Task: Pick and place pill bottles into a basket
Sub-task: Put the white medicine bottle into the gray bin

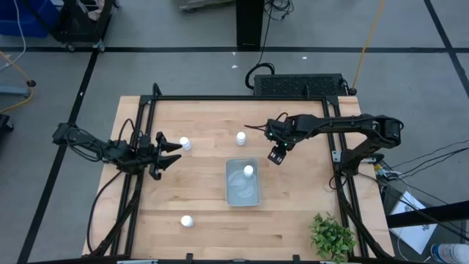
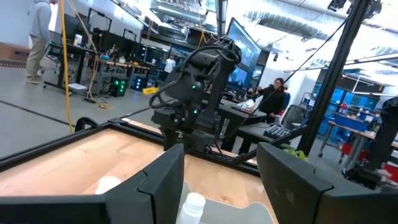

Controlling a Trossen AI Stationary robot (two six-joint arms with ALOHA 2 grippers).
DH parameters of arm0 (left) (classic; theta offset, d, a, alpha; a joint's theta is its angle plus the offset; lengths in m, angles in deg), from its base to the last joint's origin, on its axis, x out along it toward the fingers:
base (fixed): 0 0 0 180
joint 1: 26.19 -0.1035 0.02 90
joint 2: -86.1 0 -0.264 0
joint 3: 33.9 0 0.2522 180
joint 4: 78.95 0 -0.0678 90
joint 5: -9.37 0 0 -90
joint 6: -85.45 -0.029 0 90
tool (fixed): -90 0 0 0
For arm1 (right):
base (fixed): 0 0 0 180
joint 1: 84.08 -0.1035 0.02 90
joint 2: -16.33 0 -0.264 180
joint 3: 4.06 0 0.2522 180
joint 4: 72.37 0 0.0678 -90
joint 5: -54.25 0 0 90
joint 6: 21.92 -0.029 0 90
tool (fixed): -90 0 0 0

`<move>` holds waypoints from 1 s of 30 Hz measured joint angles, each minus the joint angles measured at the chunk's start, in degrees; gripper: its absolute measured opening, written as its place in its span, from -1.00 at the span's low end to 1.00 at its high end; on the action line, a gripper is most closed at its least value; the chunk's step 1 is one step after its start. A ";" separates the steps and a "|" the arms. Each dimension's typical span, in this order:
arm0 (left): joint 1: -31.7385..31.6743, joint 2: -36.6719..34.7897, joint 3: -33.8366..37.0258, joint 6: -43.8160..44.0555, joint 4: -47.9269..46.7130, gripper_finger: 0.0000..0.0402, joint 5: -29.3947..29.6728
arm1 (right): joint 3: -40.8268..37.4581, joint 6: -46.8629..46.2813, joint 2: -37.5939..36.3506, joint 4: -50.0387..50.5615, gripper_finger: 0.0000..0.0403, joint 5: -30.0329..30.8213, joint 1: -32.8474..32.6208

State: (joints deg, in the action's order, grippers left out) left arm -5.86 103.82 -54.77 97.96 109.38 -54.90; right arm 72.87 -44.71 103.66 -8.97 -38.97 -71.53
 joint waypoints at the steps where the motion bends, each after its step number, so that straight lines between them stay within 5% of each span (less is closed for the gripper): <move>1: -0.01 -0.01 0.00 -0.14 0.01 0.04 0.00 | 0.63 -0.19 -0.02 0.10 -0.25 0.02 -0.85; 30: -0.01 0.01 0.02 -0.35 0.41 0.04 2.68 | 14.72 -6.58 0.55 -4.13 -0.26 3.45 -24.88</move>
State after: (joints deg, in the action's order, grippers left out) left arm -5.87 103.83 -54.76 97.60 109.79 -52.22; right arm 87.59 -51.28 104.21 -13.10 -35.52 -96.41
